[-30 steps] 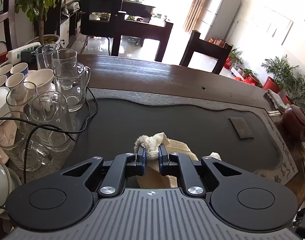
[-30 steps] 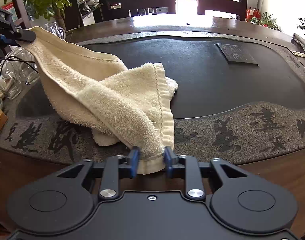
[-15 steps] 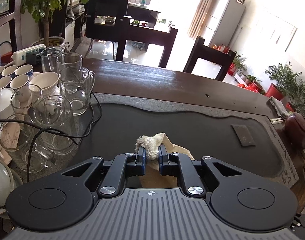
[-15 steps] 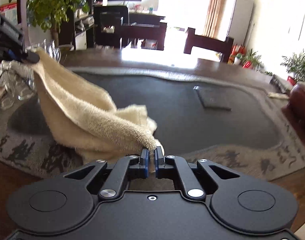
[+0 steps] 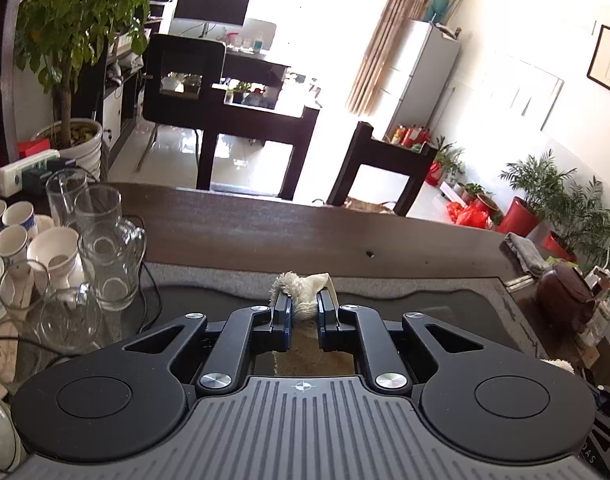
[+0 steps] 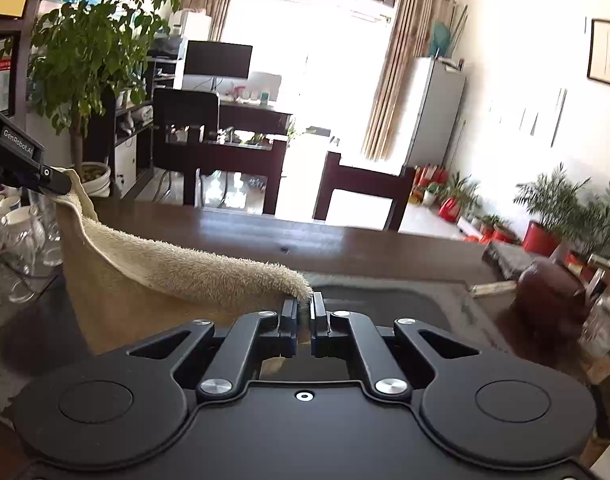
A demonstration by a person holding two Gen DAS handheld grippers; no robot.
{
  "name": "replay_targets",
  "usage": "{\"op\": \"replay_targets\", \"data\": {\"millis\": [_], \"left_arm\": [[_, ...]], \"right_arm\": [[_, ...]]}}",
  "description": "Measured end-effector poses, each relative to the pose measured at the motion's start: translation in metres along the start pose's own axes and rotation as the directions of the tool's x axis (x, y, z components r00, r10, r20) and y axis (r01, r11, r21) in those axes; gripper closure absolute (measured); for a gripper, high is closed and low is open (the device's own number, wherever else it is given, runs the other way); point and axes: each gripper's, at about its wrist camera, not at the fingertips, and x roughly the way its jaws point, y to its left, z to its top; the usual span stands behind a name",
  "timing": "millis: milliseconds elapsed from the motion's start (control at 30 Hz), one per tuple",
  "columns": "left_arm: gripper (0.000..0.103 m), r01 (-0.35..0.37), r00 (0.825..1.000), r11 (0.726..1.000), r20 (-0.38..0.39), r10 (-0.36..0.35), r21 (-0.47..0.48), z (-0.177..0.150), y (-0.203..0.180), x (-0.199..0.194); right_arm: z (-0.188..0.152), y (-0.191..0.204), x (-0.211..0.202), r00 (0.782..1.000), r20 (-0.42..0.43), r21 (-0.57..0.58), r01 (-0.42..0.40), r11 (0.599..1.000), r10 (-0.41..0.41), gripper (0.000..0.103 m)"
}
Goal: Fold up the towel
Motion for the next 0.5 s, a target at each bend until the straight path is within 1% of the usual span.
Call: {"op": "replay_targets", "data": {"millis": [100, 267, 500], "left_arm": [[0.091, 0.013, 0.999, 1.0, 0.034, -0.013, 0.001, 0.019, -0.013, 0.0], [0.091, 0.019, 0.997, 1.0, 0.077, -0.019, 0.007, 0.045, -0.033, 0.007], [0.091, 0.005, 0.993, 1.0, 0.118, -0.006, 0.011, 0.079, -0.062, 0.04]], "right_arm": [[0.017, -0.009, 0.001, 0.999, 0.042, -0.017, 0.033, 0.999, -0.032, 0.097], [0.037, -0.025, 0.013, 0.994, 0.08, -0.027, 0.081, 0.996, -0.078, 0.097], [0.062, -0.046, 0.046, 0.983, 0.12, -0.05, 0.145, 0.988, -0.138, 0.097]]}}
